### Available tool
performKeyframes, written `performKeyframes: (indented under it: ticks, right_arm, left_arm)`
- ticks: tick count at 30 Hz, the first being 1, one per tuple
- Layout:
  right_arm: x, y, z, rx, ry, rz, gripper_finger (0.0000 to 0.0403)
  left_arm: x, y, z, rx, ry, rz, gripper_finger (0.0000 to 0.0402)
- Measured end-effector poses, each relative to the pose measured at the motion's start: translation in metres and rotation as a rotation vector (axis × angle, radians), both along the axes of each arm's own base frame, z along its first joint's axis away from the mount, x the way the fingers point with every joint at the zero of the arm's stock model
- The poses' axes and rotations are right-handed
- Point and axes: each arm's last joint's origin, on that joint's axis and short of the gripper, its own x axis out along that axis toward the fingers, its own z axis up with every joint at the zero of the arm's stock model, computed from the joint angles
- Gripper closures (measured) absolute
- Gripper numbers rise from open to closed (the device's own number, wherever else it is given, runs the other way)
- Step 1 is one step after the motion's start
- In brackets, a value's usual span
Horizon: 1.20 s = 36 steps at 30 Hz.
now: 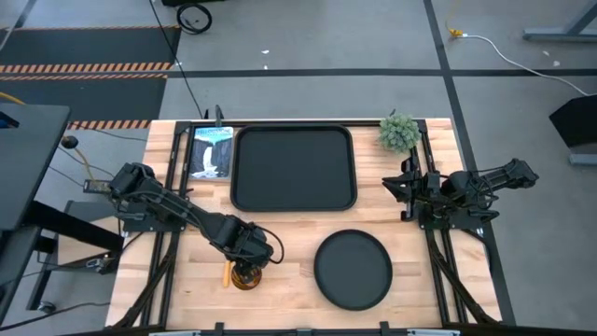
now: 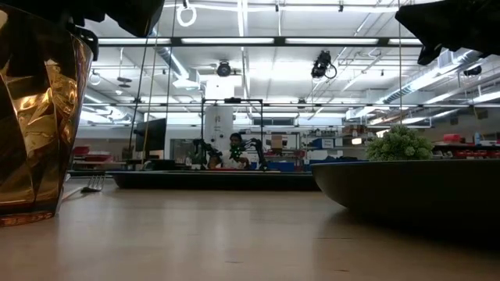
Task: Pick and place plate/cup/fork/spoon on tray
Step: Put the red cup on the top right of the black serving tray
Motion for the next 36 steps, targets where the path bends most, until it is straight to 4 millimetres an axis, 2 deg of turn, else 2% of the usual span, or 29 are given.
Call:
performKeyframes:
  ticks: [7,18,25,36]
  right_arm:
    - [0.000,0.000,0.000,0.000,0.001,-0.001,0.0353]
    - [0.000,0.000,0.000,0.001,0.002,-0.003,0.0353]
    - [0.000,0.000,0.000,0.007,0.000,-0.001,0.0353]
    - [0.000,0.000,0.000,0.019,-0.007,0.003,0.0353]
  left_arm:
    - [0.001,0.000,-0.002,0.003,0.010,0.009,0.0232]
    - [0.001,0.001,-0.003,0.012,0.015,0.046,0.0331]
    - [0.003,0.005,-0.003,0.010,0.023,0.113,0.0381]
    - [0.015,0.026,0.003,-0.026,0.011,0.161,0.0388]
